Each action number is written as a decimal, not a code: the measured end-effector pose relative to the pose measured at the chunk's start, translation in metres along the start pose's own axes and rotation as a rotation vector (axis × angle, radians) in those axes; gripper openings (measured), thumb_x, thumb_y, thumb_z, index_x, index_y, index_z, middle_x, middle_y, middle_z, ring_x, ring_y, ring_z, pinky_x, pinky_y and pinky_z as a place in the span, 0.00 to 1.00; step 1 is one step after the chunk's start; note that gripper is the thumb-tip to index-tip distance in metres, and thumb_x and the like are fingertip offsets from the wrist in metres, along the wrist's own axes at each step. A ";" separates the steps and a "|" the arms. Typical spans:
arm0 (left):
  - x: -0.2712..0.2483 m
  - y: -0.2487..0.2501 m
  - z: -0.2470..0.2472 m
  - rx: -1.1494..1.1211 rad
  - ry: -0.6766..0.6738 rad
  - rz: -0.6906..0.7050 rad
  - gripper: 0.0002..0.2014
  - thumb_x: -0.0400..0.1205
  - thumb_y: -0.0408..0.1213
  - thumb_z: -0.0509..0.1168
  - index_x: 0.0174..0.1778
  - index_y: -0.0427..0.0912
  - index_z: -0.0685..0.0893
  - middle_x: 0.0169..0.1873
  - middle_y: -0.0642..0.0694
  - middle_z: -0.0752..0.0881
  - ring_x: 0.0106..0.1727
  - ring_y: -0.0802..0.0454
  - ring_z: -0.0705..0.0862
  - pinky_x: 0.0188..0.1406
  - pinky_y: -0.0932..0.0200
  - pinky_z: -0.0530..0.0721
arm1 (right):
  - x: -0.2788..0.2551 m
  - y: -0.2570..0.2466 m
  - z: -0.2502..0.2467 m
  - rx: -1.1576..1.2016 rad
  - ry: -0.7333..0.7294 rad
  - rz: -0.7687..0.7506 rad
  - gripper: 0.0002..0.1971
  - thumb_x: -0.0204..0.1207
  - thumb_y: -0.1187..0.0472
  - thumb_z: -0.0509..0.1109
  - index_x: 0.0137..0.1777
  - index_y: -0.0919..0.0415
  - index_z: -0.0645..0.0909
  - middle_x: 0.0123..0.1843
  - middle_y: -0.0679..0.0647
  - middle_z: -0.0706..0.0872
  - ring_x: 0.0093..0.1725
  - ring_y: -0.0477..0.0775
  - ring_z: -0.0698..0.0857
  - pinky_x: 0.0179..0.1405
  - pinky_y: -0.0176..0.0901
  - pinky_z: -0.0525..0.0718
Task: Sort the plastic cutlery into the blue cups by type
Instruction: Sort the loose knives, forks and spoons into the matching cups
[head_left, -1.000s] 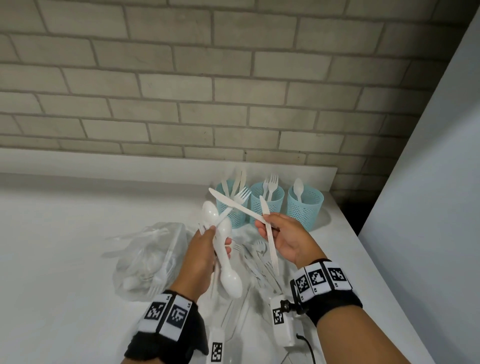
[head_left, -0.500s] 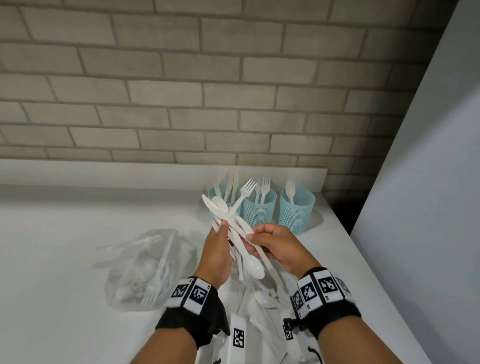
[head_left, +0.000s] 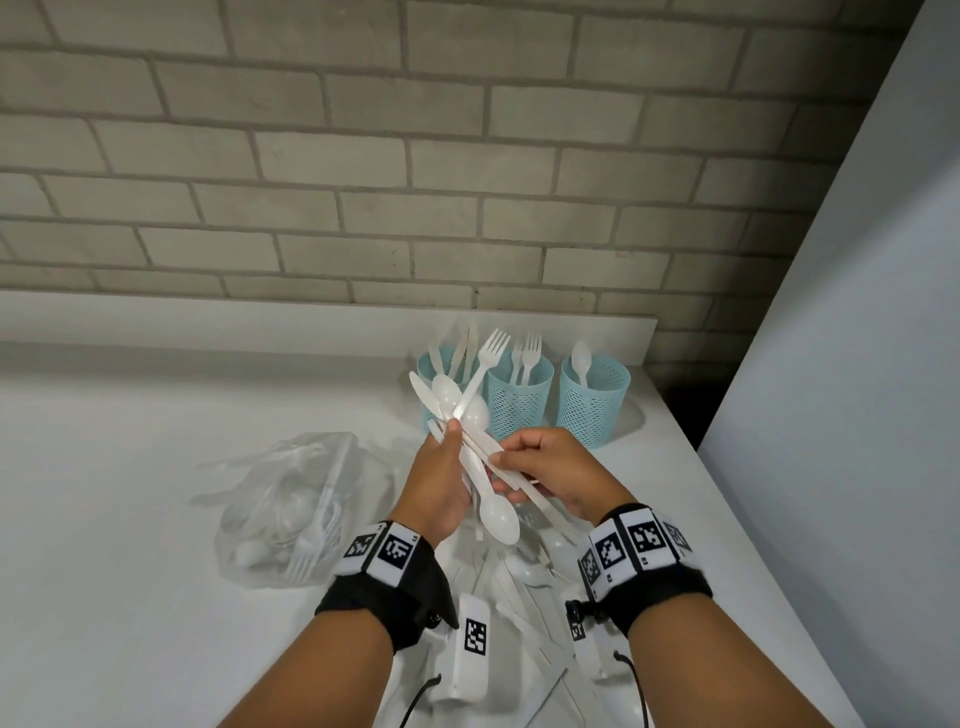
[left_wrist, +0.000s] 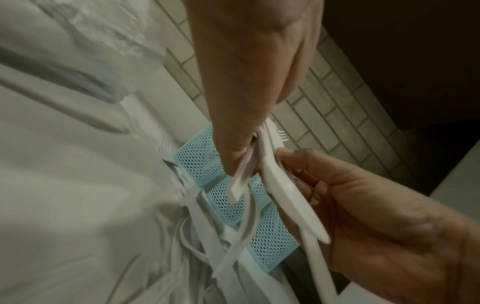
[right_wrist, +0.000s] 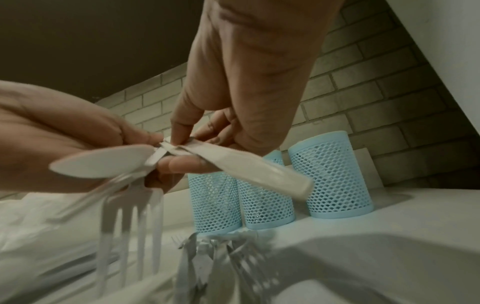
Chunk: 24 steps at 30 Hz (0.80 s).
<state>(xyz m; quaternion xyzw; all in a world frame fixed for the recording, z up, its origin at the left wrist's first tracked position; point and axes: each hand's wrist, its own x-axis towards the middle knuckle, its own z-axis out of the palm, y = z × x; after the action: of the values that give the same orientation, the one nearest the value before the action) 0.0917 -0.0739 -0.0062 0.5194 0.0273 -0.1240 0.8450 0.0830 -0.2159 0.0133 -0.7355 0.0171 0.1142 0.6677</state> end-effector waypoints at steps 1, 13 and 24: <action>0.001 0.000 -0.002 -0.004 -0.005 0.001 0.19 0.89 0.45 0.46 0.70 0.40 0.73 0.57 0.31 0.83 0.50 0.36 0.87 0.36 0.42 0.89 | 0.000 0.001 -0.002 0.033 -0.013 0.011 0.02 0.75 0.69 0.71 0.46 0.68 0.84 0.36 0.61 0.90 0.35 0.55 0.90 0.31 0.42 0.89; 0.007 0.003 -0.004 0.027 0.000 0.024 0.15 0.88 0.38 0.52 0.71 0.44 0.71 0.50 0.43 0.85 0.51 0.47 0.85 0.49 0.48 0.83 | 0.010 0.000 -0.018 0.218 0.158 -0.039 0.15 0.76 0.63 0.71 0.62 0.55 0.78 0.30 0.49 0.71 0.26 0.44 0.64 0.18 0.31 0.64; 0.004 -0.004 0.016 0.158 -0.072 0.106 0.15 0.87 0.36 0.53 0.70 0.49 0.73 0.59 0.45 0.84 0.60 0.47 0.83 0.64 0.47 0.80 | 0.022 -0.029 0.015 -0.099 0.254 -0.194 0.07 0.72 0.61 0.76 0.45 0.63 0.82 0.31 0.49 0.83 0.24 0.37 0.80 0.20 0.27 0.74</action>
<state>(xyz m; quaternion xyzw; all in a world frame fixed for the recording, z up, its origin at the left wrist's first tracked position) 0.0935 -0.0903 -0.0033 0.5803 -0.0407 -0.0996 0.8073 0.1071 -0.1954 0.0360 -0.7741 0.0248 -0.0439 0.6310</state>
